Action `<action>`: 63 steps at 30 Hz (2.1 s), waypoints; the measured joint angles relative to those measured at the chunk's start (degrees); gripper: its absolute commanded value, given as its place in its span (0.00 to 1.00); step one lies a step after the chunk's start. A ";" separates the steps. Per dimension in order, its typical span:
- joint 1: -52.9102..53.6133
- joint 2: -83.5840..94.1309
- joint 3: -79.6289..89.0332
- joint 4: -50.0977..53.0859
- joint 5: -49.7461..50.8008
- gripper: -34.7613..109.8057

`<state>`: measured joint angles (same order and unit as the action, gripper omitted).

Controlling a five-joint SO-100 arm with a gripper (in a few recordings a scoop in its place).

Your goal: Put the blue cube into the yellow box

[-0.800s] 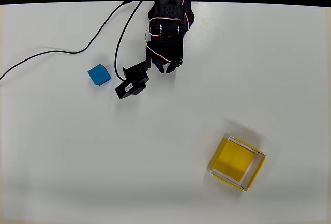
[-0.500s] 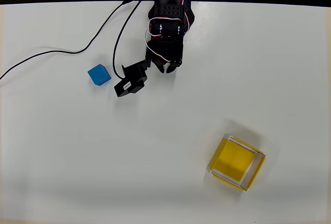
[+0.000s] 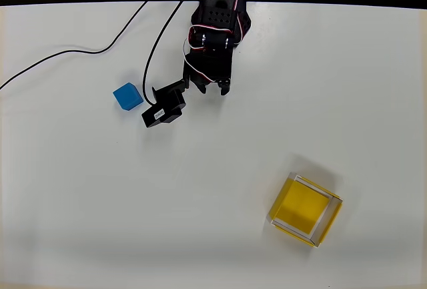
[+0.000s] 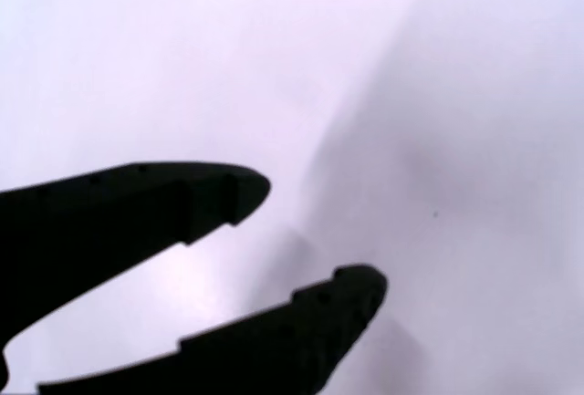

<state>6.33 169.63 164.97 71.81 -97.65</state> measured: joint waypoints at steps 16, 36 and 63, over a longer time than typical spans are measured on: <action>30.15 -24.17 -32.70 0.62 -2.90 0.61; 48.78 -41.13 -28.04 -25.66 -0.88 0.61; 46.93 -58.71 -23.99 -46.67 4.83 0.57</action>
<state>53.26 110.92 140.98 25.14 -92.81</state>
